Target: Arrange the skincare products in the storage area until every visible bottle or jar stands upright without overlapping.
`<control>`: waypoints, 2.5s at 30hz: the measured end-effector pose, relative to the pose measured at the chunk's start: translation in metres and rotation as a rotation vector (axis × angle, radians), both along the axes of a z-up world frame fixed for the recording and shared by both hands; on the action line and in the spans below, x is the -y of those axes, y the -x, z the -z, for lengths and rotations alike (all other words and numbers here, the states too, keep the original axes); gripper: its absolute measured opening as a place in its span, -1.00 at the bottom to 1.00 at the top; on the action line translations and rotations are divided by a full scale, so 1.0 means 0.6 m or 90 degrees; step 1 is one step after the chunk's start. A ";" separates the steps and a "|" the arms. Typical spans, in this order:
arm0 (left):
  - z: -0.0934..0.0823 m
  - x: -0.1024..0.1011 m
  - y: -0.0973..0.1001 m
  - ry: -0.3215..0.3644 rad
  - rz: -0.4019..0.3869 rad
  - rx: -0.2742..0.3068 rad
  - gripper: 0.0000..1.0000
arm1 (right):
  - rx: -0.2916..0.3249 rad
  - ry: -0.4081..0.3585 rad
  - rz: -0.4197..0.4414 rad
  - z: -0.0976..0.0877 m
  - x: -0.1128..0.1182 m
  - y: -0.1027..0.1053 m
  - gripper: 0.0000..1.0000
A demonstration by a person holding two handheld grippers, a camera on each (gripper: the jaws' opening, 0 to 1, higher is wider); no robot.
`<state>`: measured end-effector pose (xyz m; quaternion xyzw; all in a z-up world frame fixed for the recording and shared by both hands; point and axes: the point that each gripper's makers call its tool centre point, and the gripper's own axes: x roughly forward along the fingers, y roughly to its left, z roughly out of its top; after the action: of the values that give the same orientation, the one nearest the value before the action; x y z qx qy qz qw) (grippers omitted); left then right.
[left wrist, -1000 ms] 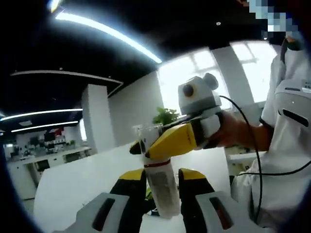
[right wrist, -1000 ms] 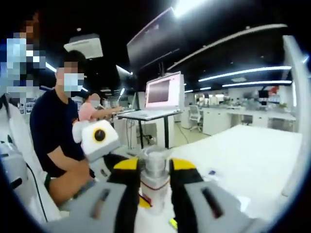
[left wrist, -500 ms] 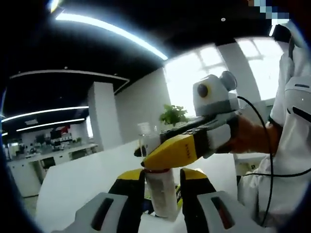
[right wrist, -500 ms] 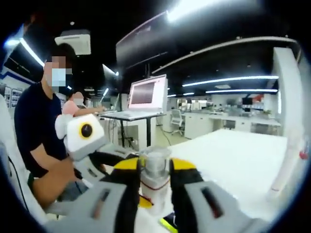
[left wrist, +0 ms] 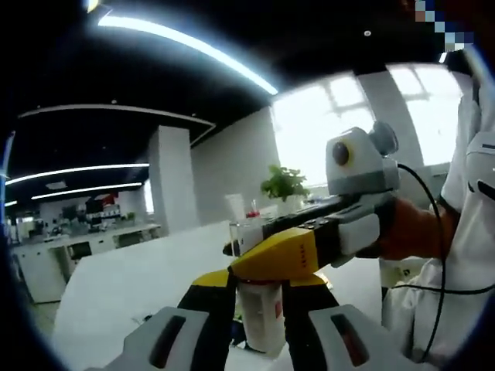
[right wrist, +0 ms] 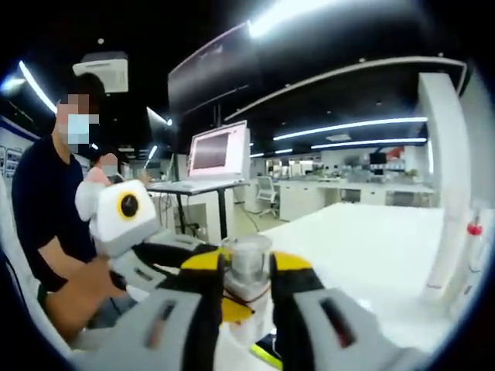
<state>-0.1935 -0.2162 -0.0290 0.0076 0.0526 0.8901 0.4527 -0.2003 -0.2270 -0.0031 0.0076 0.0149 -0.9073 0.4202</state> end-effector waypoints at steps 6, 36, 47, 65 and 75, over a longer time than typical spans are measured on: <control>-0.005 -0.007 -0.003 -0.020 0.002 -0.003 -0.55 | -0.017 0.012 -0.012 -0.007 -0.006 -0.004 -0.55; -0.019 -0.088 0.001 -0.115 0.029 0.030 -0.57 | -0.044 0.050 -0.055 -0.025 -0.113 -0.013 -0.48; -0.018 -0.101 0.015 -0.118 0.024 0.055 -0.57 | -0.049 0.030 -0.013 -0.014 -0.190 -0.008 -0.56; -0.019 -0.141 0.055 -0.086 -0.012 0.042 -0.56 | -0.073 -0.054 0.002 0.029 -0.253 -0.015 -0.41; -0.029 -0.157 0.083 -0.142 -0.010 0.055 -0.56 | -0.045 -0.064 0.028 0.058 -0.296 -0.012 -0.20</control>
<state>-0.2433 -0.1221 -0.0114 0.0188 -0.0662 0.8935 0.4438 -0.1933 -0.0496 -0.0378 -0.0028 0.0749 -0.9142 0.3982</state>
